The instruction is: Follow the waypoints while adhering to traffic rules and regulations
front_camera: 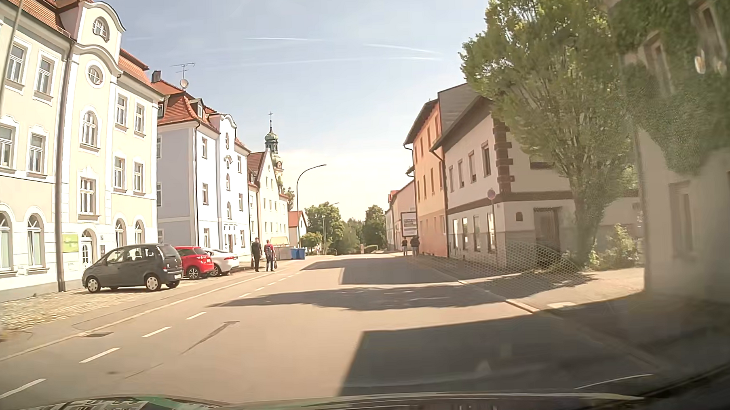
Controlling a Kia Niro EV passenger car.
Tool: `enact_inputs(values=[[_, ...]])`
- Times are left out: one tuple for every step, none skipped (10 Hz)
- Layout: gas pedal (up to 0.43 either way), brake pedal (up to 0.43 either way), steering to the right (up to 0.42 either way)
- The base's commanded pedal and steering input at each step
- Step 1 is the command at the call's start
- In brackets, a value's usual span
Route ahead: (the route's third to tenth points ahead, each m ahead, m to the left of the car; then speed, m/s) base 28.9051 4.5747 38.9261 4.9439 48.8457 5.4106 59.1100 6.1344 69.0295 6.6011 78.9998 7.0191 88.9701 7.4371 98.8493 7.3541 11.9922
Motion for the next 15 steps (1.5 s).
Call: enact_inputs(values=[[0.098,0.000,-0.009],[0.098,0.000,-0.008],[0.098,0.000,-0.007],[0.098,0.000,-0.007],[0.098,0.000,-0.007],[0.098,0.000,-0.008],[0.098,0.000,-0.007],[0.098,0.000,-0.007],[0.098,0.000,-0.007],[0.098,0.000,-0.007],[0.098,0.000,-0.008],[0.098,0.000,-0.009],[0.098,0.000,-0.009],[0.098,0.000,-0.009],[0.098,0.000,-0.009]])
